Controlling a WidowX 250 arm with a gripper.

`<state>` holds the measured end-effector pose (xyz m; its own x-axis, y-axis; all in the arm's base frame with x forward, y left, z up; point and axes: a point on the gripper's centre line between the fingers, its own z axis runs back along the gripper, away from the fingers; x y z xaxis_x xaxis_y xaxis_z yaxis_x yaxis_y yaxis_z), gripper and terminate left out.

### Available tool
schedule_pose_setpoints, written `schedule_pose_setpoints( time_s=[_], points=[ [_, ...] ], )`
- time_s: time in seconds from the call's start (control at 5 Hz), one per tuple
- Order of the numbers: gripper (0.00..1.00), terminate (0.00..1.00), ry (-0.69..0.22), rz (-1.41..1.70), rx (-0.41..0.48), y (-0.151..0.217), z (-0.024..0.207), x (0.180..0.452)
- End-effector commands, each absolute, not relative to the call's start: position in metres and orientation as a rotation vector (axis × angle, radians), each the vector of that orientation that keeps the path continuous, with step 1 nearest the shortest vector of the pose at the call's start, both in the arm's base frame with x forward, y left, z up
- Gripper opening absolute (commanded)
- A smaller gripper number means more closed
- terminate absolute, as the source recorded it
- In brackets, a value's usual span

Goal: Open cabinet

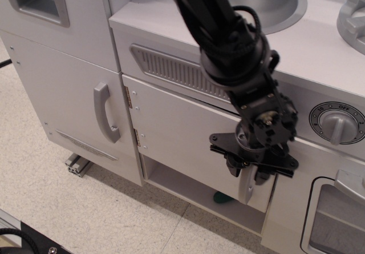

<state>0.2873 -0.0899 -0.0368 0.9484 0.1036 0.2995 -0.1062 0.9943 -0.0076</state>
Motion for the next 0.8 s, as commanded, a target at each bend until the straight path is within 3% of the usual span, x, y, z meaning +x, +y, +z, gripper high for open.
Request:
schedule_pose_setpoints(
  time_s=[0.0, 0.6],
  points=[
    [0.0, 0.0, -0.332, 0.072, -0.016, -0.081, -0.032, 0.281],
    [0.0, 0.0, -0.266, -0.025, 0.009, -0.026, -0.037, 0.229]
  ],
)
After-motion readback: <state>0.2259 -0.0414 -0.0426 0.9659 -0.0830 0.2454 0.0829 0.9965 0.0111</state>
